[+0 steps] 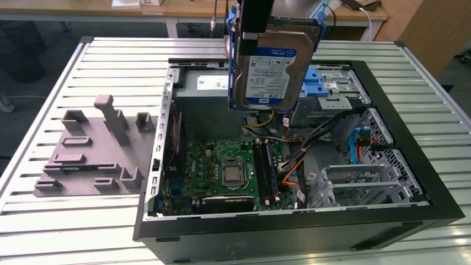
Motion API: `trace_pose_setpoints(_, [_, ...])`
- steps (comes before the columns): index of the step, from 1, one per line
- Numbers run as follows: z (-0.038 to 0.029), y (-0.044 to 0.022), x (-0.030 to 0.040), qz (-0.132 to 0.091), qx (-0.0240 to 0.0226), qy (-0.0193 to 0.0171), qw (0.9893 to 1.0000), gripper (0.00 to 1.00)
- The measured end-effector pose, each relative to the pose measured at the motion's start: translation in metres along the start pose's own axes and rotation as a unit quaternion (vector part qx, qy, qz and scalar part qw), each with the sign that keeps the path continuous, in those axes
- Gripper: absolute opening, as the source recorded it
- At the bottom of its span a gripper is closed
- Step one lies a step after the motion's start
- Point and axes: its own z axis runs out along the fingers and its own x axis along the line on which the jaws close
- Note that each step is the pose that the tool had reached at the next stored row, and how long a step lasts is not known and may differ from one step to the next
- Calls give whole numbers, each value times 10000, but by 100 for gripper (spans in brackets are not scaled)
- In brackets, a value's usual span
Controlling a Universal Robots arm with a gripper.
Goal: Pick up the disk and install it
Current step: 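Insert the disk into the insertion slot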
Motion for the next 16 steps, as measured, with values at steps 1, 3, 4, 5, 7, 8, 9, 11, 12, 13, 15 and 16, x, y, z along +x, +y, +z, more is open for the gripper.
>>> trace_pose_setpoints(1, [0,0,2,0,0,0,10000,36])
trace_pose_setpoints(3, [-1,-1,8,0,0,1,10000,36])
trace_pose_setpoints(4, [0,-2,15,0,0,0,10000,36])
trace_pose_setpoints(5, [0,-2,23,0,0,0,10000,36])
trace_pose_setpoints(7, [0,-3,41,0,0,0,10000,36])
trace_pose_setpoints(8, [0,-4,52,0,0,1,10000,36])
trace_pose_setpoints(9, [1,-5,64,0,1,0,10000,36])
trace_pose_setpoints(11, [1,-7,88,0,4,0,10000,36])
trace_pose_setpoints(12, [2,-8,99,0,5,0,10000,36])
trace_pose_setpoints(13, [2,-9,109,0,6,-1,10000,36])
trace_pose_setpoints(15, [3,-10,133,0,6,-1,10000,36])
trace_pose_setpoints(16, [4,-11,146,0,6,-1,10000,36])
